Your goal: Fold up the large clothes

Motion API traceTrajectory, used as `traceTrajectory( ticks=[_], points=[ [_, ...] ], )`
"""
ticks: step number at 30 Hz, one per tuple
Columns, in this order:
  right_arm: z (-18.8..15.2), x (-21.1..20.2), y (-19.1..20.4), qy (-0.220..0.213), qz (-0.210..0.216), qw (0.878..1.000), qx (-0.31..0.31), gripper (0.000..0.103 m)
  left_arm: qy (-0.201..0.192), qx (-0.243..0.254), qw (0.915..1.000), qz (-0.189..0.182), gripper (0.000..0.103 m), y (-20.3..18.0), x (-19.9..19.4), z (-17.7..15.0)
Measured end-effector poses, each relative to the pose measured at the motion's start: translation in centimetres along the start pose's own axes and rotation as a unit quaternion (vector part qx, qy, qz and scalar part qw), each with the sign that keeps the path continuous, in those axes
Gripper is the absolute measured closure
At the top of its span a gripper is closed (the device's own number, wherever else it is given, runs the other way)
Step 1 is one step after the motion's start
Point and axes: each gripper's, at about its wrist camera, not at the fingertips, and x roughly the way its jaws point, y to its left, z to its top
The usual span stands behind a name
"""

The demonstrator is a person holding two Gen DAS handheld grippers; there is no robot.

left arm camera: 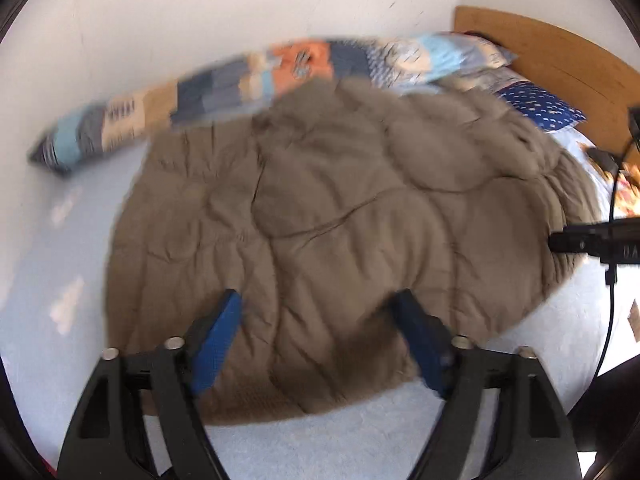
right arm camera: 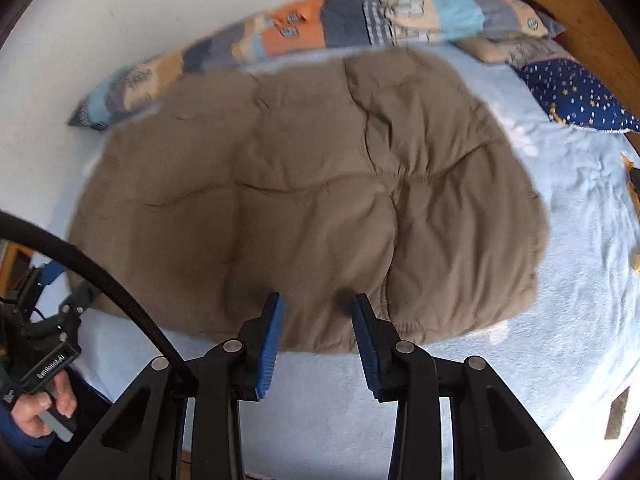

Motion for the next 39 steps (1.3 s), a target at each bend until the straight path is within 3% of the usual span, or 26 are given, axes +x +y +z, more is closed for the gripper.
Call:
traceTrajectory(
  ticks=[7,13,20,29,34,39],
  points=[
    [3.1,3.6,0.8,0.005,-0.025,0.999,-0.019,0.063,-0.001,-0.026,0.9996,0.004,0.012,1.9,2.7,1.2],
    [3.5,5.4,0.8,0.023,-0.028,0.999,-0.011,0.061,-0.013,-0.004,0.9996,0.026,0.010,1.3,3.6,1.0],
    [3.4,5.7,1.3,0.014,-0.042,0.999,-0.019,0.061,-0.029,-0.003,0.9988,0.039,0.009,0.9,3.3,0.5],
    [1.1,2.6,1.8,-0.028,-0.035,0.999,-0.003,0.055,-0.044,-0.017,0.9980,0.042,0.010,1.6,1.2,0.0],
    [0.1,-0.8,3.1,-0.086,-0.056,0.995,-0.015,0.046,-0.051,-0.024,0.9974,0.045,0.010,2.5,0.2,0.0],
    [0.6,-2.3,4.7,-0.129,-0.031,0.991,-0.027,0.040,-0.054,-0.029,0.9967,0.053,0.010,3.2,-0.2,0.1]
  ],
)
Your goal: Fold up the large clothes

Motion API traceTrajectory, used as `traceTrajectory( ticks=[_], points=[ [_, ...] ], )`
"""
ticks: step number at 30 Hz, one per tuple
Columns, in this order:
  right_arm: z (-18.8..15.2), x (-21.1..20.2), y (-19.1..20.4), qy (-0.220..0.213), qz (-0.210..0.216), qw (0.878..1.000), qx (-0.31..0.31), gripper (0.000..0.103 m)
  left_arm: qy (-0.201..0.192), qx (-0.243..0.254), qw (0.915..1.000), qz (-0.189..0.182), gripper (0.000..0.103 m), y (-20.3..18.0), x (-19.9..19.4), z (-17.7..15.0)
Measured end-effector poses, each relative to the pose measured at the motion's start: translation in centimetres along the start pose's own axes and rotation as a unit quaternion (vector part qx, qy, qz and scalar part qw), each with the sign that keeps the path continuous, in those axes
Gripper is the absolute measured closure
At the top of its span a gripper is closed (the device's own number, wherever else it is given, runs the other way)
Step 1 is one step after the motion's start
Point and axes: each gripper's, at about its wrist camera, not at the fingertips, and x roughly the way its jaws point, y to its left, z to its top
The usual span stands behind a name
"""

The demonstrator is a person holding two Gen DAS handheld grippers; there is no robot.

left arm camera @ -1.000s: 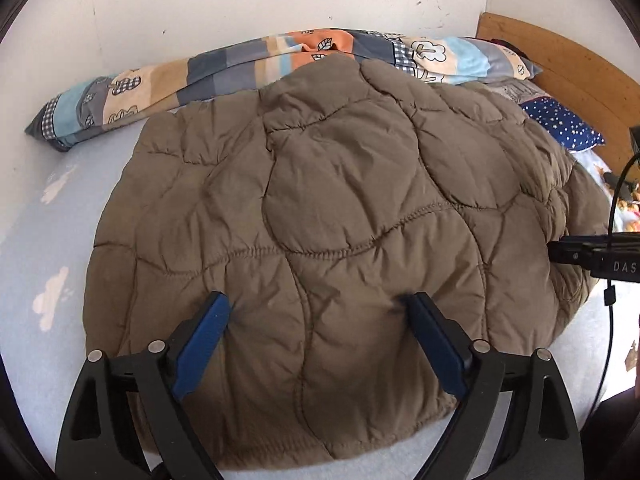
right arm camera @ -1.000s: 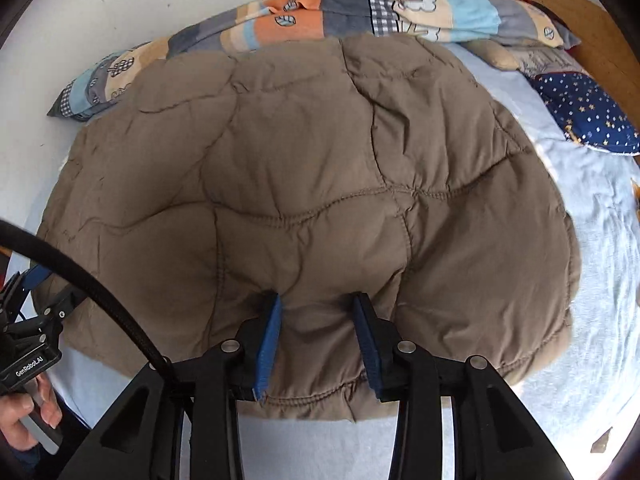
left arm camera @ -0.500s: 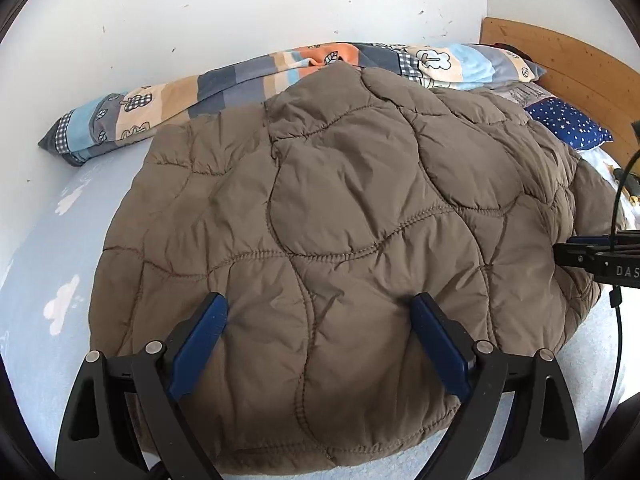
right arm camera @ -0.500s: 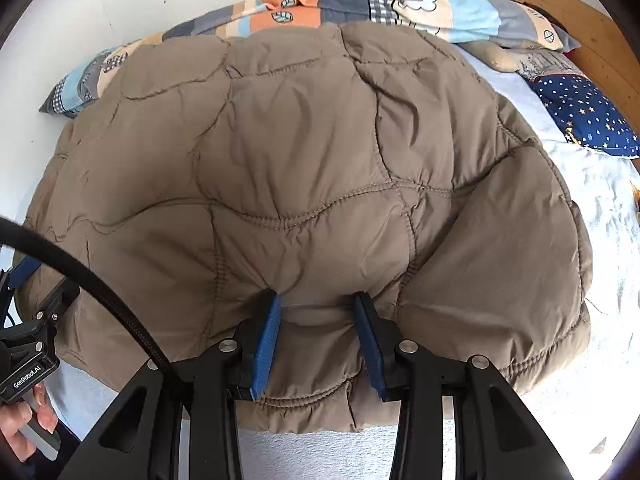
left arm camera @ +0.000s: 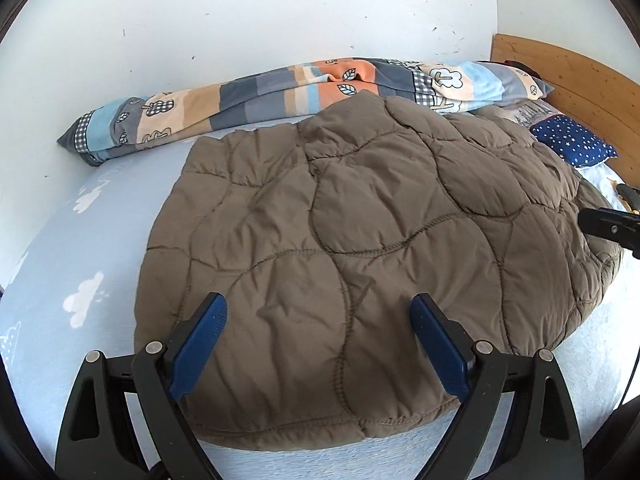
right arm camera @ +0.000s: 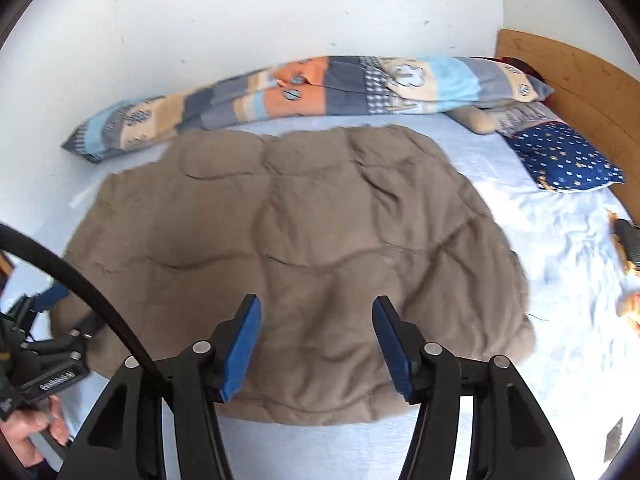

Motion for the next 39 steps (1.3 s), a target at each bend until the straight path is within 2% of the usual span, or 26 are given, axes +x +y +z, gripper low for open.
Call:
traceTrajectory(
  ticks=[6,10,17,25,29,33,36,39],
  points=[
    [0.9,1.9,2.5,0.017,0.029,0.999,-0.015,0.040,0.006,-0.010,0.9999,0.009,0.010,0.8,0.6,0.1],
    [1.0,3.8,3.9,0.037,0.032,0.998,-0.028,0.040,0.010,-0.008,0.9998,0.013,0.010,0.9,1.1,0.0],
    [1.0,6.7,4.8,0.073,0.018,0.997,-0.031,0.028,0.016,0.000,0.9997,0.017,0.010,0.6,1.9,0.0],
    [0.5,7.6,4.9,0.093,0.019,0.995,-0.039,0.025,0.022,-0.016,0.9996,0.012,0.010,0.9,2.0,0.4],
    [1.4,6.1,4.0,0.077,0.046,0.996,-0.018,0.025,0.009,-0.043,0.9990,-0.005,0.010,1.9,0.7,2.1],
    [3.6,3.3,1.7,0.013,0.048,0.999,0.013,0.025,-0.010,-0.055,0.9982,-0.020,0.010,2.9,0.5,5.6],
    [6.0,3.4,-0.8,-0.003,0.020,0.999,0.031,0.024,0.017,-0.062,0.9977,-0.024,0.010,3.6,2.9,7.9],
    [7.4,4.9,-2.9,0.011,0.007,0.998,0.061,0.024,0.056,-0.053,0.9970,-0.006,0.010,3.9,6.4,9.3]
  ],
)
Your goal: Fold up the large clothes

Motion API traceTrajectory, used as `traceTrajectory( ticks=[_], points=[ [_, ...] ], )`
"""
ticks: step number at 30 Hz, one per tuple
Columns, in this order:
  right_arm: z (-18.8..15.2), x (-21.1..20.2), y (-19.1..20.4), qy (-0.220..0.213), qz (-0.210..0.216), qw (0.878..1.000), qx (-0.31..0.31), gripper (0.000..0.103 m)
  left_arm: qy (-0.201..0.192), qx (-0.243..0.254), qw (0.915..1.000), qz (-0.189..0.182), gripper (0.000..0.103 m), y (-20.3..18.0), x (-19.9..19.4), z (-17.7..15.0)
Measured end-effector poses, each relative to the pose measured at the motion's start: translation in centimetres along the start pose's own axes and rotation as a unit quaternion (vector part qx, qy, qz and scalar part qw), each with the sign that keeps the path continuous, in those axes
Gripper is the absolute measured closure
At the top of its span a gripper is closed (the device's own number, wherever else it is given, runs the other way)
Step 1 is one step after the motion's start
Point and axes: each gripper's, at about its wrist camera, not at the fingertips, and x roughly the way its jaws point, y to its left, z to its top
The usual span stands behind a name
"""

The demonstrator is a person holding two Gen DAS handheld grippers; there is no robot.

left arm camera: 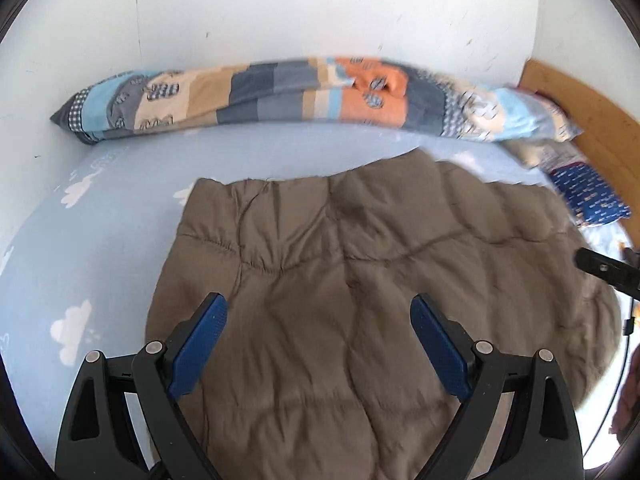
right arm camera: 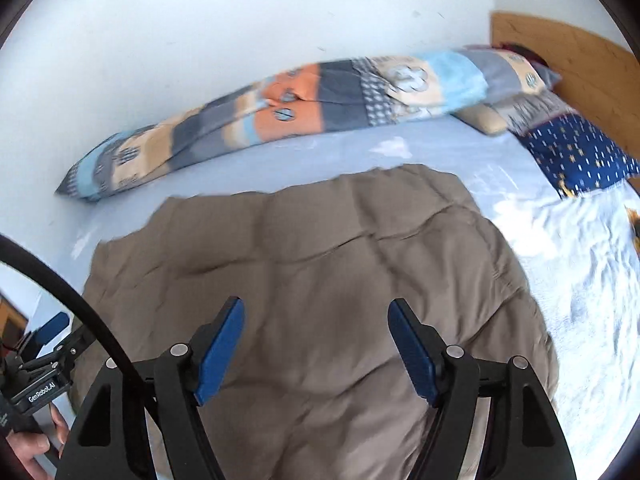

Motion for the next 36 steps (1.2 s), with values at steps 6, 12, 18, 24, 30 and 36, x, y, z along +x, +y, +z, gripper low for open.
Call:
traceTrajectory(
  ticks=[6,12,18,24,30,36],
  points=[
    [0.6,5.4,-2.7,0.077,-0.012,0.997,0.029,0.021,0.061,-0.022,0.9978,-0.011,0.010,1.0,5.4,0.3],
    [0.1,8.2,-2.2,0.105,-0.026,0.994,0.012,0.007,0.098,-0.019,0.9949,-0.011,0.005,1.0,8.1,0.8],
    [0.1,7.3,-2.1,0.085,-0.023,0.996,-0.005,0.009,0.102,-0.039,0.9937,-0.027,0.006,1.5,6.5,1.1],
    [-0.6,1.5,-3.7,0.036,-0.023,0.999,0.008,0.011,0.055,-0.068,0.9953,-0.042,0.006,2.5,-1.2,-2.8],
    [-4.3,-4.9,-7.6,0.019,-0.030,0.998,0.056,0.018,0.030,-0.055,0.9980,-0.011,0.006,2.8,-6.6,-8.1],
    [-7.5,-6.6,-10.6,0.048,-0.028,0.995,0.083,0.048,0.024,-0.039,0.9989,0.008,0.006,2.0,-7.6,-10.5]
  ],
)
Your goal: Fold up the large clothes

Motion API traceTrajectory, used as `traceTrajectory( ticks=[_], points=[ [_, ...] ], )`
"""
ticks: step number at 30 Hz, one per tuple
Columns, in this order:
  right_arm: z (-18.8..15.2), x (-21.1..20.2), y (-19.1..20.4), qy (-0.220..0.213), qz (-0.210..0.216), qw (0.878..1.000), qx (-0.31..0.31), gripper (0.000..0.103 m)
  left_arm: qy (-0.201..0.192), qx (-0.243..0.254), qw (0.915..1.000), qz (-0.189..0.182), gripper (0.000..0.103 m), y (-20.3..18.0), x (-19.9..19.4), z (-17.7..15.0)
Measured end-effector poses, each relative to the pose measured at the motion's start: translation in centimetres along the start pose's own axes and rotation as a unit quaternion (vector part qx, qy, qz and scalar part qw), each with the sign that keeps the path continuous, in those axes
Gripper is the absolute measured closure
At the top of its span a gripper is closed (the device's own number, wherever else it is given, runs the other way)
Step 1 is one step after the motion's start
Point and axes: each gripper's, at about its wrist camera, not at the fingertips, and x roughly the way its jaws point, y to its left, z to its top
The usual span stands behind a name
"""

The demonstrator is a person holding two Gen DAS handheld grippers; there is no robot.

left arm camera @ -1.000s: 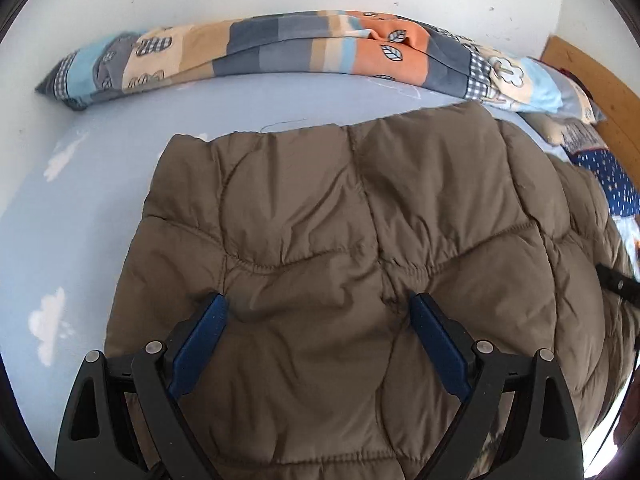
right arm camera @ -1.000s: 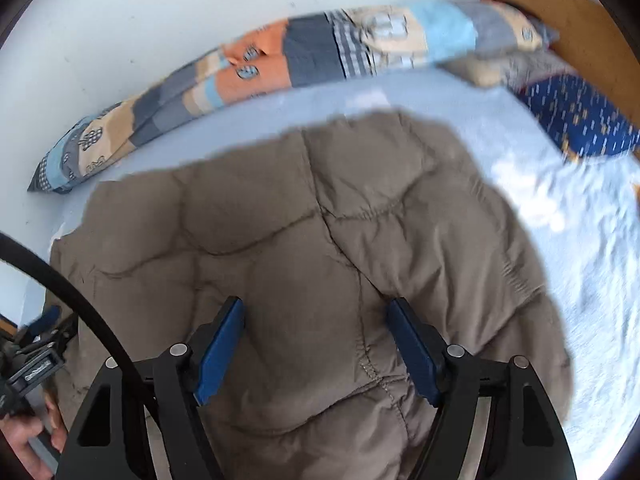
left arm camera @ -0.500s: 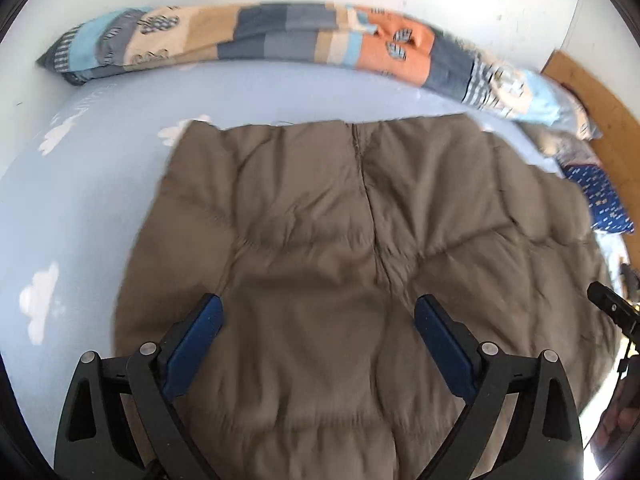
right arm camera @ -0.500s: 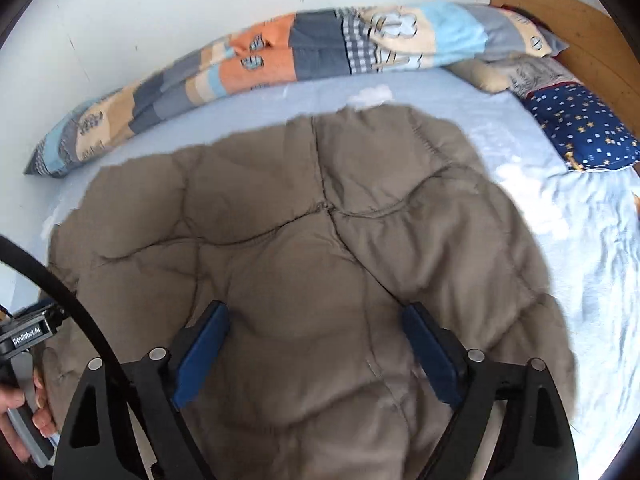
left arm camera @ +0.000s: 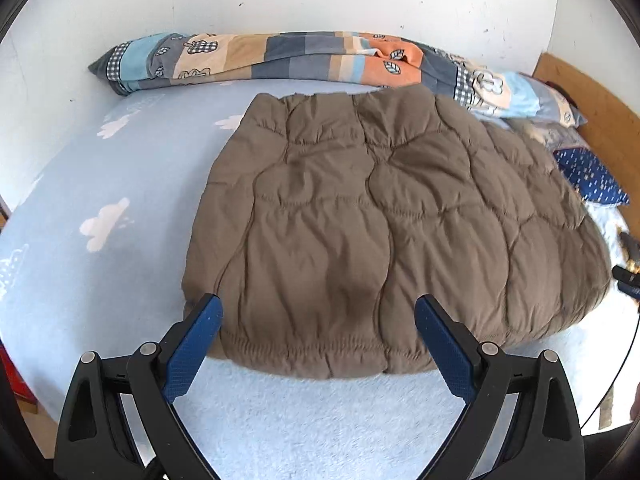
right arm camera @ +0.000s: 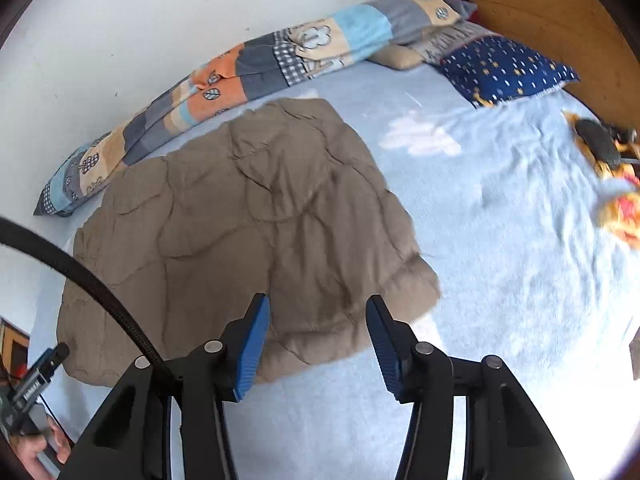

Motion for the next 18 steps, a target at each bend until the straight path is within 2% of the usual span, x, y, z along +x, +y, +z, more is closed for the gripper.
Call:
traceTrajectory(
  ticks=[3,5,8,10,15,18],
  points=[
    [-0.1,0.3,-0.9,0.009,0.000,1.000,0.005,0.048,0.017,0.009,0.9997,0.018,0.006,0.2,1.1,-0.1],
    [-0.3,1.3,-1.1,0.025,-0.001,1.000,0.009,0.048,0.039,-0.003,0.9992,0.005,0.006,1.0,2.3,-0.2],
    [-0.5,2.9,-0.8,0.049,-0.003,0.999,0.009,0.046,0.055,-0.015,0.9984,0.006,0.006,1.1,3.5,0.3],
    [-0.5,3.7,-0.2,0.055,-0.019,0.998,-0.003,0.043,0.060,-0.007,0.9981,0.009,0.004,0.8,4.5,0.4],
    [-1.2,6.2,0.3,0.091,-0.032,0.995,-0.012,0.022,0.056,-0.013,0.9983,-0.009,0.000,1.6,5.8,-0.4],
    [-1.2,7.0,-0.3,0.102,-0.021,0.995,0.009,0.019,0.045,-0.019,0.9987,-0.017,0.000,1.8,5.3,-0.3]
  ],
)
